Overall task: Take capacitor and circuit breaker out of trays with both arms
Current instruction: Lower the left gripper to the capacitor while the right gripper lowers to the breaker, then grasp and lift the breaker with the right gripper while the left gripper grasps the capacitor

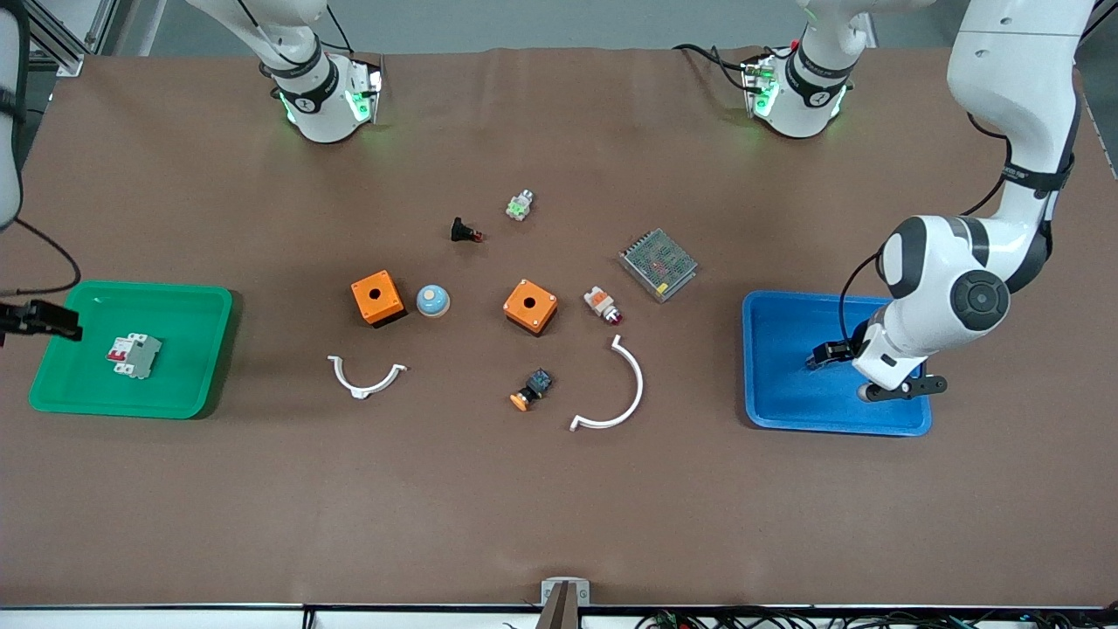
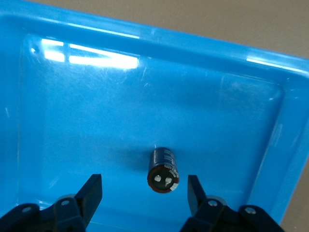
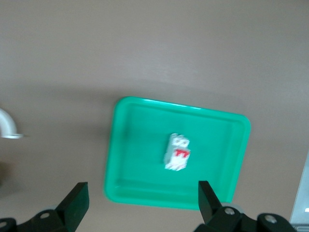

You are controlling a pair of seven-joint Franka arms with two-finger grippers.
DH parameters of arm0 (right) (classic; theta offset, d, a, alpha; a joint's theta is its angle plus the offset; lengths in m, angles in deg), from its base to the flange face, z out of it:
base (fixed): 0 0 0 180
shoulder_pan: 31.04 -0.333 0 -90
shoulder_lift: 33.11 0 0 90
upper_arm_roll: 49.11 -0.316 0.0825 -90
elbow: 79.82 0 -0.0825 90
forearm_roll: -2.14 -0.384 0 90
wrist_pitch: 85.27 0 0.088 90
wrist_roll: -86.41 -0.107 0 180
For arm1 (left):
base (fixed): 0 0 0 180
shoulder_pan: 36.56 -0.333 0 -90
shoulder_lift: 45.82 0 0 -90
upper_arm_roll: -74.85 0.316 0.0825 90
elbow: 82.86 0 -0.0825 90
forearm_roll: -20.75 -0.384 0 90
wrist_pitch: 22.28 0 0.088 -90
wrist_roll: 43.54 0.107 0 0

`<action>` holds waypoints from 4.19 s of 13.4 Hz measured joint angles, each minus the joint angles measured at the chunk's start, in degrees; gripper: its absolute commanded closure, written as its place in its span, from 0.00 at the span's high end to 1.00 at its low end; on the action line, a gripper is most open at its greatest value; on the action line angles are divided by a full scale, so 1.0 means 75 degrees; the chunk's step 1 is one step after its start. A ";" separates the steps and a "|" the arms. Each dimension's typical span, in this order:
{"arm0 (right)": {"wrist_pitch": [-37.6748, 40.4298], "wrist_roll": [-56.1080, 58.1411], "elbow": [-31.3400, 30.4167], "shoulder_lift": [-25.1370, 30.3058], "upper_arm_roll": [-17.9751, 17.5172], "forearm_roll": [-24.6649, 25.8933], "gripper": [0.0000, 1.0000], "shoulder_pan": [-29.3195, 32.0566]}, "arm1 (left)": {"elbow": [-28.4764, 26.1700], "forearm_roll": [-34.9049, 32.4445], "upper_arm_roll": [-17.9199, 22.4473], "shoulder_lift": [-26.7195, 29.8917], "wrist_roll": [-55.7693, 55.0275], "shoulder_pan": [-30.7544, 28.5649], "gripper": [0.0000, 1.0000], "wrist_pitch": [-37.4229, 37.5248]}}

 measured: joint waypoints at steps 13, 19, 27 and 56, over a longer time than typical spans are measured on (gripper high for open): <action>-0.3144 0.1030 -0.1317 -0.2019 -0.0013 -0.0243 0.96 0.1272 | -0.0041 0.0000 -0.0041 -0.0285 -0.0081 0.0077 0.64 -0.0244; -0.3223 0.0375 -0.1912 -0.2035 -0.0031 -0.0375 0.66 0.1364 | -0.0006 0.0000 -0.0041 -0.0283 -0.0084 0.0077 0.64 -0.0279; -0.3319 0.0038 -0.1767 -0.1990 -0.0069 -0.0376 0.27 0.1362 | 0.0064 0.0000 -0.0043 -0.0258 -0.0084 0.0076 0.63 -0.0279; -0.0600 -0.5356 -0.1849 0.0132 -0.0342 -0.1588 0.18 -0.5398 | 0.0635 0.0009 -0.0338 0.0012 -0.0100 0.0241 0.01 -0.0005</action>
